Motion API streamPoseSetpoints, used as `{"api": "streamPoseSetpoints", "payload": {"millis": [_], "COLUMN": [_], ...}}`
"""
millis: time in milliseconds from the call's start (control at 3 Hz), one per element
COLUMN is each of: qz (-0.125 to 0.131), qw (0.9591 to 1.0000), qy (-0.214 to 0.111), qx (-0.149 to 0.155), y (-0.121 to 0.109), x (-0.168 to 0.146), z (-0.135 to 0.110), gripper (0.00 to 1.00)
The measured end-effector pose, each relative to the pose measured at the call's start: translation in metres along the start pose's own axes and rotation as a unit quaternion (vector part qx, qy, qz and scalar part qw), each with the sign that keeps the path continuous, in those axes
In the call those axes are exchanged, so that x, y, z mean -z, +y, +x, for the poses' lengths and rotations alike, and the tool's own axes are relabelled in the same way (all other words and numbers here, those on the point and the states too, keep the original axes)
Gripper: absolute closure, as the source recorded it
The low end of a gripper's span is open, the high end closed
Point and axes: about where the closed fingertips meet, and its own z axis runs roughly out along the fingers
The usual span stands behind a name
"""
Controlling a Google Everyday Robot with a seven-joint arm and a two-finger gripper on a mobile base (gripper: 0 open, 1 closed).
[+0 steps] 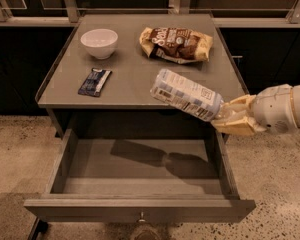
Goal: Place blue plastic bottle into top drawer
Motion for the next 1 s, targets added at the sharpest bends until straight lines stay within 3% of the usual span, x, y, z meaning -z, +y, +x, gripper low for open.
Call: {"api": "streamPoseSetpoints", "payload": {"millis": [333,667,1000], "qz": [0.025,0.040,0.039], "qw": [0.9978,0.9895,0.9796], "qy": [0.004,0.028,0.064], "qx": [-0.061,-0.136,-0.186], "y": [0.005,0.011,0.014], "x": [-0.002,-0.013,-0.028], "z": [0.044,0.111,0.158], "gripper": [1.00,1.00,1.00]}}
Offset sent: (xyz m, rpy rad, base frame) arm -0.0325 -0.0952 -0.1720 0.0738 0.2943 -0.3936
